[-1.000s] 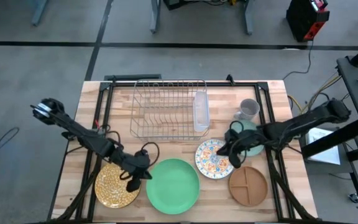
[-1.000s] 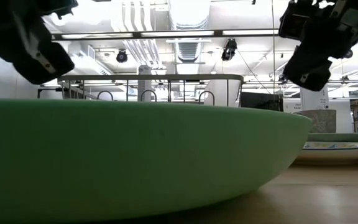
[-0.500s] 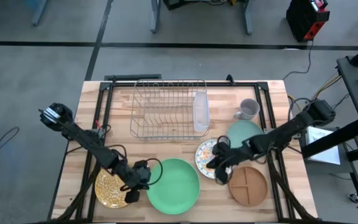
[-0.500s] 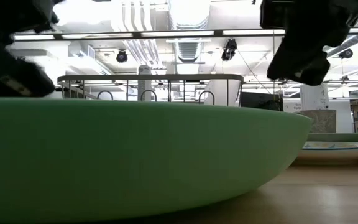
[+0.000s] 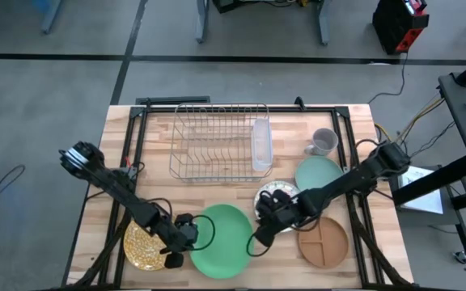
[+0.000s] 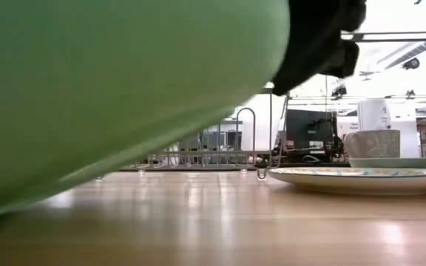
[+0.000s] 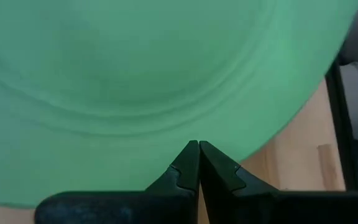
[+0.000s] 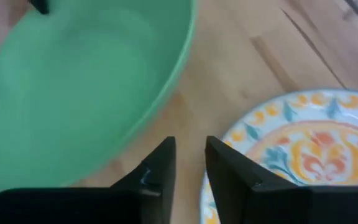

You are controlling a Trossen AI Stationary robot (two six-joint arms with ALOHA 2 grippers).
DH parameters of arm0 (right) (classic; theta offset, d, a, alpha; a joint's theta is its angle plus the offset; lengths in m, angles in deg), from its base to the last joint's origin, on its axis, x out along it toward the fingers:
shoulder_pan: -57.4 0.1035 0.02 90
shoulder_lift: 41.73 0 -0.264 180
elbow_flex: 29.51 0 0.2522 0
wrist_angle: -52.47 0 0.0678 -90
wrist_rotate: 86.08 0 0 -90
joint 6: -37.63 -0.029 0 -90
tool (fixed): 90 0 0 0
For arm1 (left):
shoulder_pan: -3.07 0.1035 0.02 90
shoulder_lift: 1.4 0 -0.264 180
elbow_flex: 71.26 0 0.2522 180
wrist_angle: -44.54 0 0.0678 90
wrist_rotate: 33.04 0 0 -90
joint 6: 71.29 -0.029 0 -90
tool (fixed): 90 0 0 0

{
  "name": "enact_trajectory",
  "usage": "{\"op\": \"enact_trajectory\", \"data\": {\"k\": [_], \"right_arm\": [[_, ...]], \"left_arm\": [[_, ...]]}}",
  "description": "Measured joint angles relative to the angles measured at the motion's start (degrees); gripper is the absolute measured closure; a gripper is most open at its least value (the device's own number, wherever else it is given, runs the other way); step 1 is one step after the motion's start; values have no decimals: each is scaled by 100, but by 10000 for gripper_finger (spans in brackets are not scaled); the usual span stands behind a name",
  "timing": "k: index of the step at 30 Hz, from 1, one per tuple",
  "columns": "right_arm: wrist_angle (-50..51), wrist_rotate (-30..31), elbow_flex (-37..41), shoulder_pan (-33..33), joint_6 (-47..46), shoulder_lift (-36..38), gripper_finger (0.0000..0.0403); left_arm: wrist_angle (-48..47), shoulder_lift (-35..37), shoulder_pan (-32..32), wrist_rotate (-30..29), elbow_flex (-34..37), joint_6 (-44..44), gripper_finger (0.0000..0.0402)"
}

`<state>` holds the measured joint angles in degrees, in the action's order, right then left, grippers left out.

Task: Sort dishes
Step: Put the green plate in the dish rack

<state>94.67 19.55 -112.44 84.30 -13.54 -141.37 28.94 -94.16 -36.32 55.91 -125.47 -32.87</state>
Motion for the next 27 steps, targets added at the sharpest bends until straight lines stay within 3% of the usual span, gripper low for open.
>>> {"op": "enact_trajectory", "data": {"k": [12, 20, 27], "right_arm": [[352, -48, -847, -40, -493, -301, 208], [682, 101, -900, -44, -889, -81, 178], [633, -90, -889, -42, -1055, -516, 169]], "left_arm": [[45, -128, -95, 7, 2, -20, 401], [62, -127, -95, -10, 5, -18, 401], [85, -172, -97, -264, 9, -15, 401]]}}
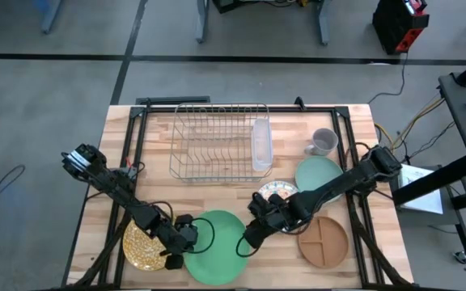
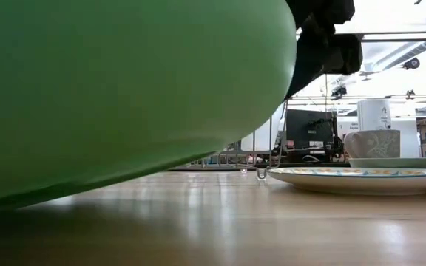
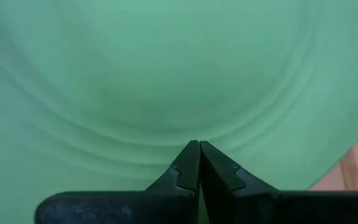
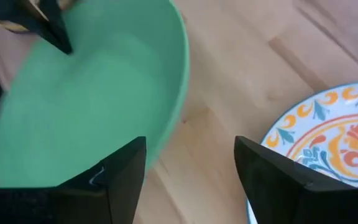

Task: Sort dishes
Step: Put the green plate in the dish rack

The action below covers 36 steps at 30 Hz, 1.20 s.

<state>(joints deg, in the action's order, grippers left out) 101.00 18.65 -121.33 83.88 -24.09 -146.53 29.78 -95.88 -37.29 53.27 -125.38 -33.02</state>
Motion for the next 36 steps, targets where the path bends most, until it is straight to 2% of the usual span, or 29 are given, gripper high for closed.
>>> {"op": "enact_trajectory", "data": {"k": [17, 29, 33, 36], "right_arm": [[-713, -624, 2, -151, 51, -925, 177], [-1173, -570, -3, -247, 278, -1497, 190], [-1155, -512, -17, -254, 280, -1664, 217], [-1110, -388, -19, -251, 245, -1697, 256]], "left_arm": [[122, 0, 4, -649, 0, 178, 401], [274, -114, 4, -824, 0, 158, 401], [482, -159, 7, -850, 0, 41, 401], [726, -69, 7, -841, 11, -150, 401]]}}
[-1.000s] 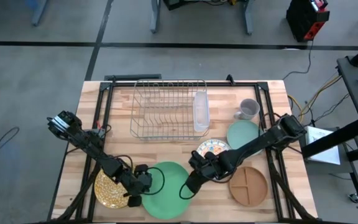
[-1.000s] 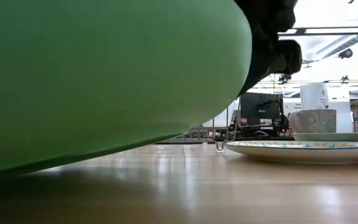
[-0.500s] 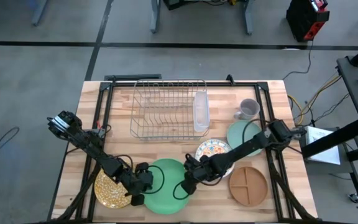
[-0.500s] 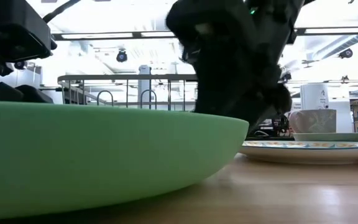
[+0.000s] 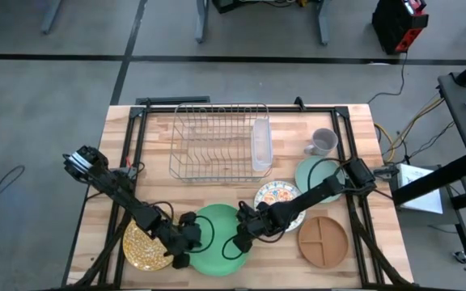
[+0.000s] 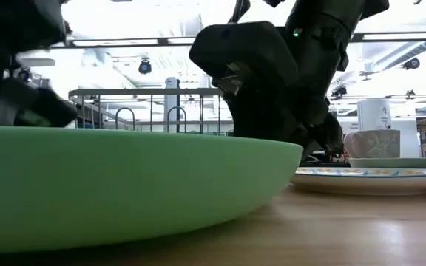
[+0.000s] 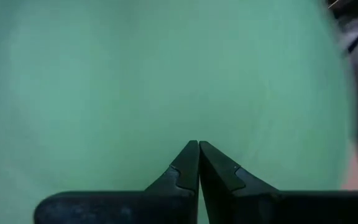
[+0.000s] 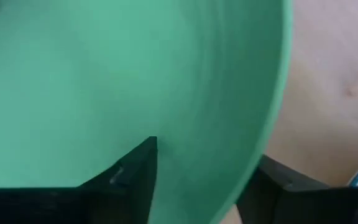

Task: Sort dishes
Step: Put the green plate in the dish rack

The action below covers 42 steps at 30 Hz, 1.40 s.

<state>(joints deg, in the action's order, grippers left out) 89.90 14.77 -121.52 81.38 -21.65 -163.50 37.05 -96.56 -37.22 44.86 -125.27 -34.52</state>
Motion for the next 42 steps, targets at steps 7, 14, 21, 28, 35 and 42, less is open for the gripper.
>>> {"op": "enact_trajectory", "data": {"k": [7, 14, 21, 28, 35, 42], "right_arm": [[-179, 267, 9, -6, 24, 123, 379], [-14, 397, 30, -39, 339, 386, 397], [61, 630, 86, 46, 1150, 1050, 403], [-118, 1306, 550, 244, 1855, 2219, 403], [-2867, 644, 1622, 237, 4051, 3444, 403], [-6738, -3602, 2891, -72, 6477, 4144, 403]], "left_arm": [[78, 401, 0, -102, -173, -573, 401], [55, 1186, -2, -639, -1045, -2239, 401], [-850, 2019, -200, -1574, -1957, -3742, 401], [-1004, 2886, -482, -2079, -1851, -4176, 402], [-751, 3653, -490, -2457, -1096, -4186, 401], [223, 4235, -488, -2072, -60, -4688, 401]]}}
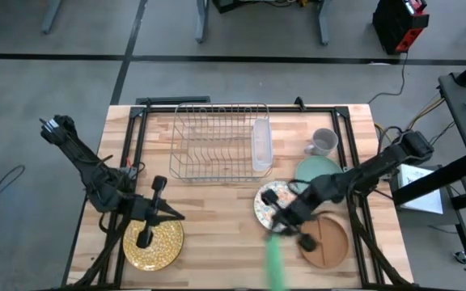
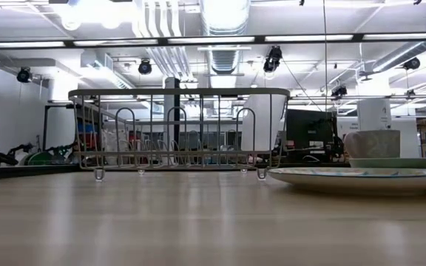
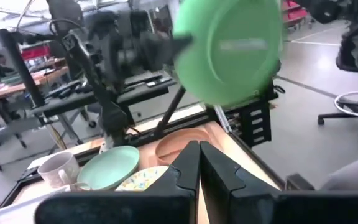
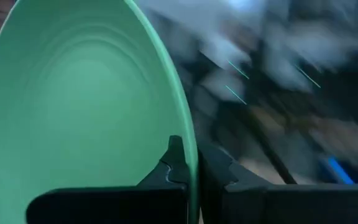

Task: Sort dishes
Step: Put the green plate in the dish rack

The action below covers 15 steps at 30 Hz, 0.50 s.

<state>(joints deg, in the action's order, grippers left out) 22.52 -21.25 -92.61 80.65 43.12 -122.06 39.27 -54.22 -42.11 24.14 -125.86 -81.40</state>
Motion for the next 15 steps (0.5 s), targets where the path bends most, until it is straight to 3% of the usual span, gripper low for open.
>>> {"op": "enact_trajectory", "data": {"k": [2, 9, 13, 15], "right_arm": [[-187, -842, 71, -221, 138, 154, 403], [81, -2424, -86, -1124, 509, 378, 403], [757, -2356, -356, -1730, 623, 409, 403], [1265, -1988, -559, -1987, 776, 409, 403]], "left_arm": [[204, 124, 8, 5, 223, -217, 401], [258, 585, 16, -27, 492, -647, 401], [-4, 817, 16, -404, 575, -743, 401], [-95, 929, 16, -819, 575, -747, 401]]}}
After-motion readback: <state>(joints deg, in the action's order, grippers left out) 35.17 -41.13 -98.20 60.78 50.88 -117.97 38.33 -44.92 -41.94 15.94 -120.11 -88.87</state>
